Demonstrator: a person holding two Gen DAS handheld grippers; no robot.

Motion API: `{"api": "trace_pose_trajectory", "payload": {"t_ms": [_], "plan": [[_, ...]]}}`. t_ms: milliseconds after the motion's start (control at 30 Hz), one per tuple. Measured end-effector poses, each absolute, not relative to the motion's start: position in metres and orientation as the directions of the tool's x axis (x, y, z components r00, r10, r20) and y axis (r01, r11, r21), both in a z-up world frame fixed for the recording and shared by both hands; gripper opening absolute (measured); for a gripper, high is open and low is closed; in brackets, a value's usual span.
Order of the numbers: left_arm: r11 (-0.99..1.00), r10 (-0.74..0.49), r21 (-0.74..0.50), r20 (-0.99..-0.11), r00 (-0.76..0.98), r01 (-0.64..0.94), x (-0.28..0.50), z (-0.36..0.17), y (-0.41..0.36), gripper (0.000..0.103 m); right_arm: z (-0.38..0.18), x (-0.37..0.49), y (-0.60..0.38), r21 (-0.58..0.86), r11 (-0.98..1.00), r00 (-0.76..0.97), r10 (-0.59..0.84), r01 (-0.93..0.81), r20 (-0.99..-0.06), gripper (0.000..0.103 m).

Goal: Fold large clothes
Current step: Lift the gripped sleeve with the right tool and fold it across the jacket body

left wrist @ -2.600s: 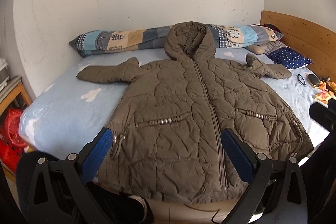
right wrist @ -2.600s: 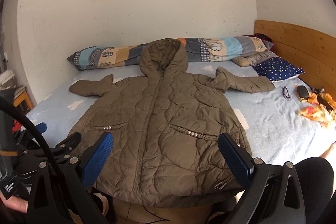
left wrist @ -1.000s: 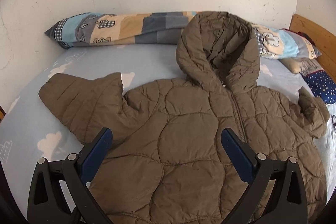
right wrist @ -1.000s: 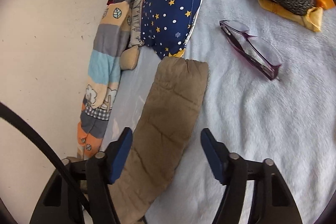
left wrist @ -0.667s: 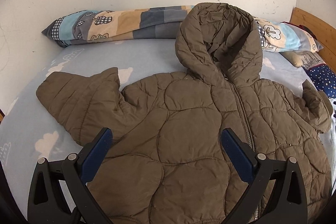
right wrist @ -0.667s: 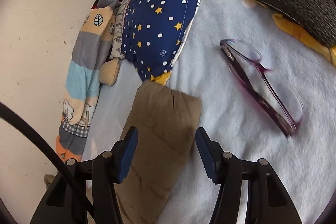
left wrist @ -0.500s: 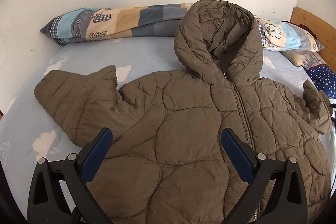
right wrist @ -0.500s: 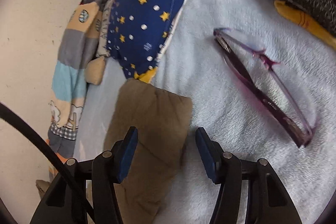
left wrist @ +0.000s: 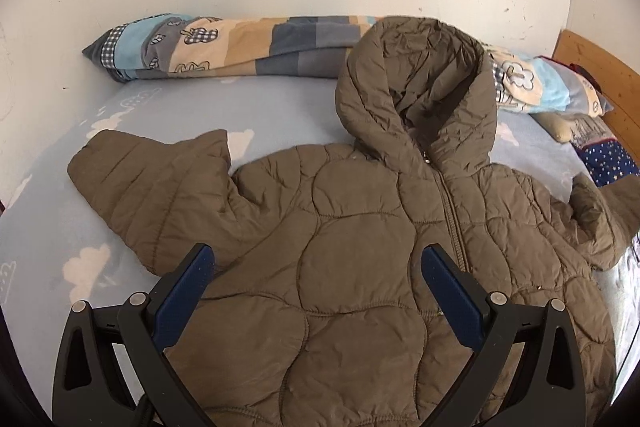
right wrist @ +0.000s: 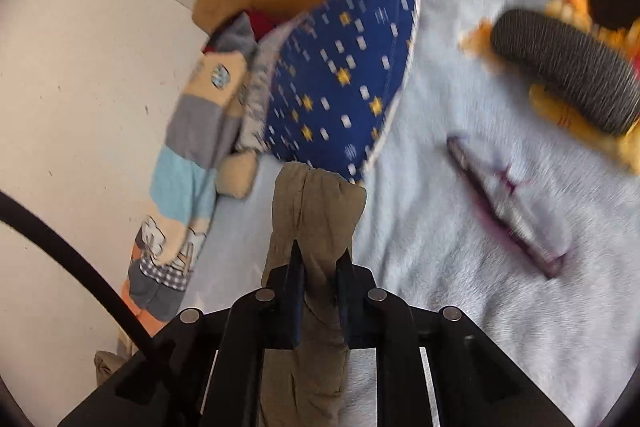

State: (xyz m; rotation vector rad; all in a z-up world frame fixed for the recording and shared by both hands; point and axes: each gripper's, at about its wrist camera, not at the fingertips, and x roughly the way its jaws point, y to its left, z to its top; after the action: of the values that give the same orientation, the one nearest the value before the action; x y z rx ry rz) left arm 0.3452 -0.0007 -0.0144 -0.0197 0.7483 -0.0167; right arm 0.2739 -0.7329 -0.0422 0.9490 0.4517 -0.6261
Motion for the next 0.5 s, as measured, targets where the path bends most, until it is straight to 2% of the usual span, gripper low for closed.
{"api": "trace_pose_trajectory", "payload": {"t_ms": [100,200,333,500], "plan": [[1.000,-0.019,-0.023,-0.673,0.740,0.005,0.344,-0.011,0.002,0.103,0.007,0.262,-0.715,0.569,0.484,0.744,-0.368,0.665,-0.557,0.014],[1.000,-0.011,-0.019,-0.665,0.746,-0.002,0.343,-0.008,0.003,0.103,0.045,0.247,-0.693,0.556,0.545,0.776,-0.381,0.628,-0.503,0.014],[0.999,-0.013,-0.037,-0.660,0.751,-0.016,0.344,-0.004,0.008,0.103,0.080,0.230,-0.658,0.578,0.605,0.834,-0.349,0.549,-0.427,0.014],[0.999,-0.008,-0.046,-0.653,0.758,-0.028,0.342,0.001,0.015,0.103,0.125,0.235,-0.605,0.535,0.722,0.892,-0.278,0.439,-0.357,0.014]]}}
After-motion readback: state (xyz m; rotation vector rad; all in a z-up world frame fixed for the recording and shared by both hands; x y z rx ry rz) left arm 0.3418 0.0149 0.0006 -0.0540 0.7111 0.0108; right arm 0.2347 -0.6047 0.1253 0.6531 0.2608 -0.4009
